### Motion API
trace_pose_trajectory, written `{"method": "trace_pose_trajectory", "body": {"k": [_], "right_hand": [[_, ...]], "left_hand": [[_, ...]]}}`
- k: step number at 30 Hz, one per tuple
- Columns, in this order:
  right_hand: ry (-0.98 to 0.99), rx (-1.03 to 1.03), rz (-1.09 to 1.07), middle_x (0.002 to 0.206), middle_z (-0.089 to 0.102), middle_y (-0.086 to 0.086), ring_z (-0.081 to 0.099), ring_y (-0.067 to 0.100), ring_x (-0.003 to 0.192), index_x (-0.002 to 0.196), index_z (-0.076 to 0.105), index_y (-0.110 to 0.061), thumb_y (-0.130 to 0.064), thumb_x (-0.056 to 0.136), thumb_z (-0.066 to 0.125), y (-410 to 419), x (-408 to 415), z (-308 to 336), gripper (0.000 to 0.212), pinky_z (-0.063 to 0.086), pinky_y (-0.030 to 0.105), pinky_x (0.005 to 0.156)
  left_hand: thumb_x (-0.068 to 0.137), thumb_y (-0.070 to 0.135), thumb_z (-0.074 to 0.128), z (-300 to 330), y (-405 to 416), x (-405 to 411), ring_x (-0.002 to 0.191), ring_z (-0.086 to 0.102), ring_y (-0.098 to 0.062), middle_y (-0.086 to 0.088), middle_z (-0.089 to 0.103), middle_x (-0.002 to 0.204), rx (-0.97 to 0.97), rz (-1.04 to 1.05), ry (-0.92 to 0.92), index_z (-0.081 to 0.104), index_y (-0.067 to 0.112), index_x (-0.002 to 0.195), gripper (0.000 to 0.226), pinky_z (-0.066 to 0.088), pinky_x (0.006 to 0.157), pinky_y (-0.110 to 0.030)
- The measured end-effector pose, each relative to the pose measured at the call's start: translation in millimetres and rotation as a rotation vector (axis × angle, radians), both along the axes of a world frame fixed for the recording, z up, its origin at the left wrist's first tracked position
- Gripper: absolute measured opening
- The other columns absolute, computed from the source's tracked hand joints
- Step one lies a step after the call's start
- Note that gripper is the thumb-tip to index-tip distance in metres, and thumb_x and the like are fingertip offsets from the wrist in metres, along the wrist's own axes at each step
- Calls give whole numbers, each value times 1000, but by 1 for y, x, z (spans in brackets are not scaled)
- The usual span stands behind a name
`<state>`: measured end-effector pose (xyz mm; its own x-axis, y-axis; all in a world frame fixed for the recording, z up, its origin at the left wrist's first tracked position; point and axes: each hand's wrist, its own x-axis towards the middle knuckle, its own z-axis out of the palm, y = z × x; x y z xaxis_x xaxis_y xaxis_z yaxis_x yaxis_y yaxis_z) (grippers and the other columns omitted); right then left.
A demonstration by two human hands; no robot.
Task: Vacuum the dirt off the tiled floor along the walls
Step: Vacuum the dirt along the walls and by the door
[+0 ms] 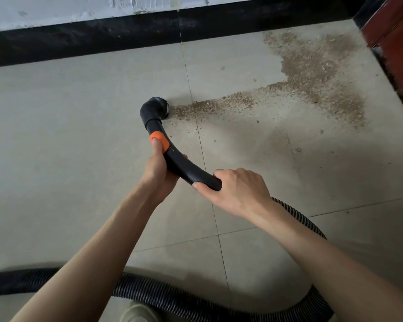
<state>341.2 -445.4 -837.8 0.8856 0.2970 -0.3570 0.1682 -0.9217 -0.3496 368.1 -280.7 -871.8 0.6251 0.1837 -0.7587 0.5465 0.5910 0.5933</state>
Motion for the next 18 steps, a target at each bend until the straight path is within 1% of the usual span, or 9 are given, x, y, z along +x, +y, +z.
{"method": "trace_pose_trajectory", "body": {"k": [2, 5, 7, 9, 12, 14, 18], "right_hand": [[-23, -29, 4, 56, 43, -7, 41, 17, 53, 61, 36, -23, -75, 84, 38, -6, 0, 3, 57, 22, 28, 48], [-43, -55, 6, 55, 40, -7, 35, 13, 49, 61, 33, -23, -75, 85, 37, -11, -2, 6, 57, 20, 28, 48], [-53, -70, 13, 55, 39, -6, 36, 17, 50, 61, 32, -22, -74, 85, 37, -10, -5, 9, 57, 20, 29, 48], [-63, -78, 22, 56, 37, -5, 37, 21, 54, 64, 34, -22, -73, 87, 37, -7, -7, 13, 57, 18, 28, 48], [-75, -76, 35, 58, 33, -4, 32, 21, 54, 71, 38, -21, -72, 89, 38, 1, -8, 21, 54, 14, 28, 48], [-65, -68, 35, 58, 33, -3, 27, 18, 51, 69, 36, -20, -70, 90, 38, 6, -7, 25, 55, 14, 28, 48], [-29, -55, 13, 60, 35, -3, 28, 16, 51, 65, 34, -20, -70, 91, 38, 11, -4, 34, 56, 16, 29, 48]], "left_hand": [[96, 57, 35, 1, -6, 2, 90, 60, -13, -7, 58, 101, -6, -25, 1, 34, 20, 120, 44, 46, 64, -28], [96, 58, 35, 2, -13, 2, 90, 59, -13, -7, 57, 101, -10, -37, 10, 33, 23, 125, 45, 46, 64, -28], [95, 58, 36, 2, -15, 2, 88, 59, -14, -7, 56, 101, -1, -40, 21, 33, 20, 134, 54, 46, 64, -29], [94, 60, 38, 1, -14, 2, 87, 58, -14, -6, 56, 98, 18, -40, 34, 32, 16, 140, 64, 46, 66, -30], [91, 61, 42, 2, -10, 3, 78, 58, -13, -3, 55, 86, 54, -24, 42, 37, 14, 138, 67, 46, 64, -30], [92, 59, 43, 4, -8, 5, 71, 56, -13, -2, 52, 78, 66, -19, 44, 40, 14, 138, 64, 46, 61, -30], [93, 53, 45, 14, -4, 13, 68, 54, -13, -2, 51, 76, 76, -32, 66, 43, 9, 134, 60, 45, 59, -29]]}}
